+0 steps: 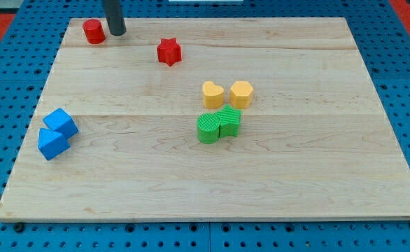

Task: Move the yellow hexagon towards top center

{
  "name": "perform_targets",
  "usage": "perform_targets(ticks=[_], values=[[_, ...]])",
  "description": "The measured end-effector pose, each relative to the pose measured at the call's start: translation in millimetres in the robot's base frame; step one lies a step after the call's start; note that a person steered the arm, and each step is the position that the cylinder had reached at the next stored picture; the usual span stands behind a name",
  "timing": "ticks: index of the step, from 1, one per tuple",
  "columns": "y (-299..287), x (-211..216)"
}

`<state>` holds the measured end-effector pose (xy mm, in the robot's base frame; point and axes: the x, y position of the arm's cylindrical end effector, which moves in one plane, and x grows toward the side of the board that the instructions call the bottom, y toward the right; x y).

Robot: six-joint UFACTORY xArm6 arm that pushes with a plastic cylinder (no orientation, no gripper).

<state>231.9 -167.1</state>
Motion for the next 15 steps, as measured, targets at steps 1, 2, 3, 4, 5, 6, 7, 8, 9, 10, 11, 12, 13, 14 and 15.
perform_targets(ticks=[1, 2, 3, 4, 5, 6, 7, 8, 9, 10, 11, 12, 13, 14, 15], values=[[0, 0], [1, -2], [5, 1], [29, 11], [32, 11], [31, 10], [80, 35], [117, 66], [140, 82], [164, 59], [217, 70], [246, 98], [273, 139], [270, 192], [223, 197]])
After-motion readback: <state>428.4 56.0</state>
